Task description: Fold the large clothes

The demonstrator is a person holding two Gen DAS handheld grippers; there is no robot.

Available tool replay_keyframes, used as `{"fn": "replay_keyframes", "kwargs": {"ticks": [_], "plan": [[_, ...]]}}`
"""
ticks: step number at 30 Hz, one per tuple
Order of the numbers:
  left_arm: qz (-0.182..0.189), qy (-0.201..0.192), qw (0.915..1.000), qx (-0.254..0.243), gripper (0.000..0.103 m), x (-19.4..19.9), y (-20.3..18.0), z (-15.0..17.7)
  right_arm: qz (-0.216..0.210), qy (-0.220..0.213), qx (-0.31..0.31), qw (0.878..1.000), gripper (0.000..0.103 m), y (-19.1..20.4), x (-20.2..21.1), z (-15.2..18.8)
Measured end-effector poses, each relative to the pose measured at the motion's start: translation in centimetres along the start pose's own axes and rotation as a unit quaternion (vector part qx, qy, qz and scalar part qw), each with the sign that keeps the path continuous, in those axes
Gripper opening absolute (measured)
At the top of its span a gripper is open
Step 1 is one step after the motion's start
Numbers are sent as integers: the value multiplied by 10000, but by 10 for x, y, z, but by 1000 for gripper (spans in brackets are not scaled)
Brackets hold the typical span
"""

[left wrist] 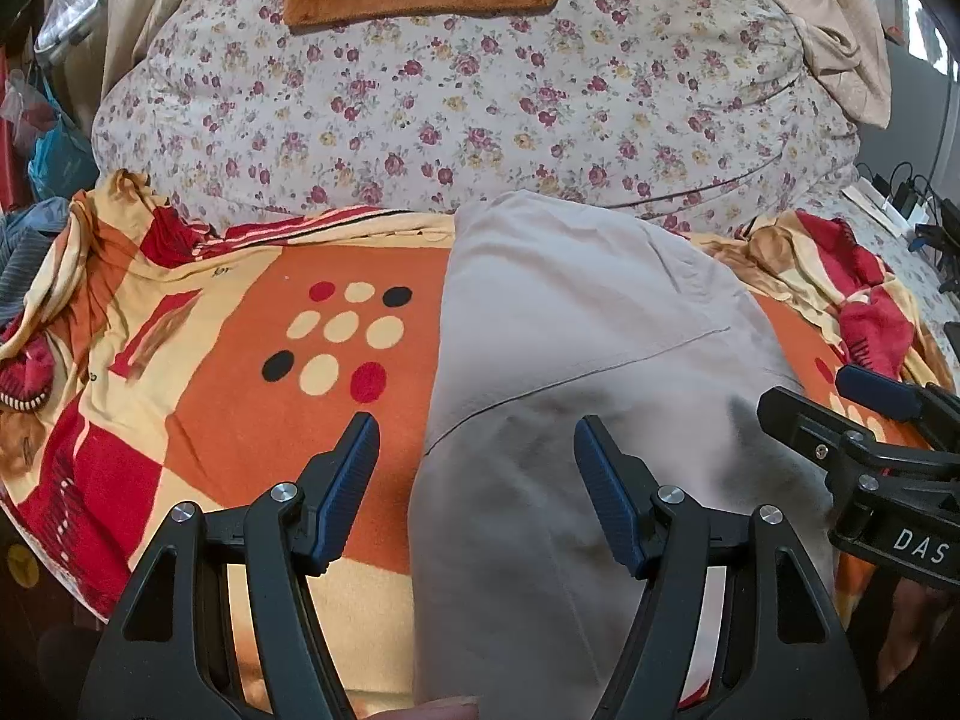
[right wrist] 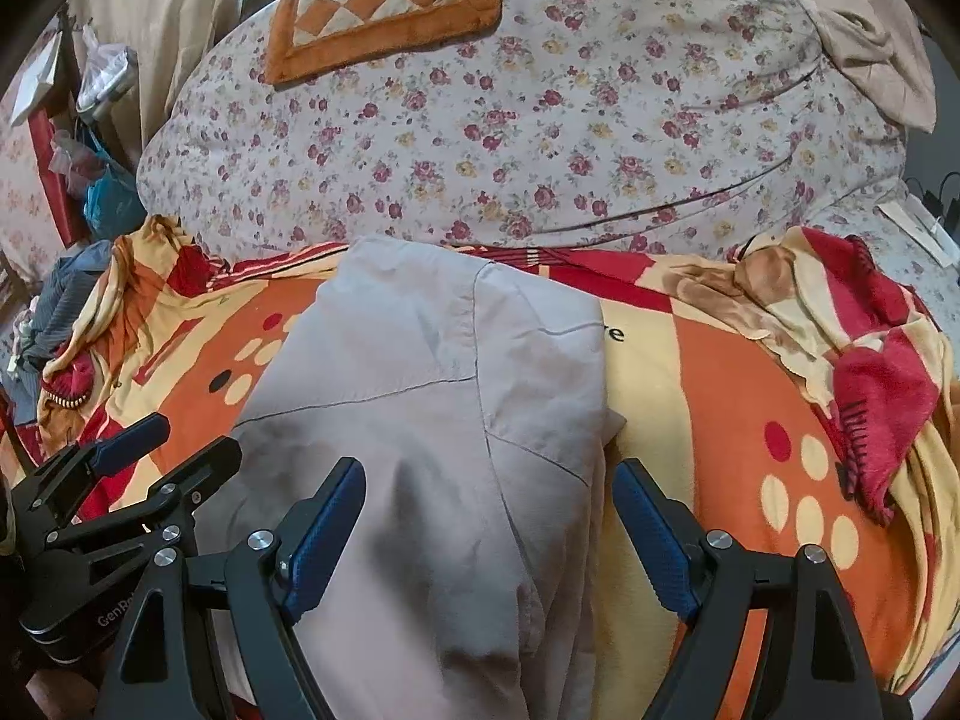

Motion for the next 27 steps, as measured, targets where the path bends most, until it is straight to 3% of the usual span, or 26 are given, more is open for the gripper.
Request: {"fn": "replay_keyframes", "kwargs": {"ticks": [27], "plan": [[29,65,10000,19,68,-6,-2,8,-11,59,-10,10000,83,1,-4,3]]}}
Point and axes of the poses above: each gripper's, at about its wrist camera, not at the fingertips, and x roughly against the way its jaws point, y to its left, z to its underside, the point moved 8 cm from there along -x, roughly the way its jaws point, and after that the axes turned 9 degrees about -y, right-handed, at the moved point
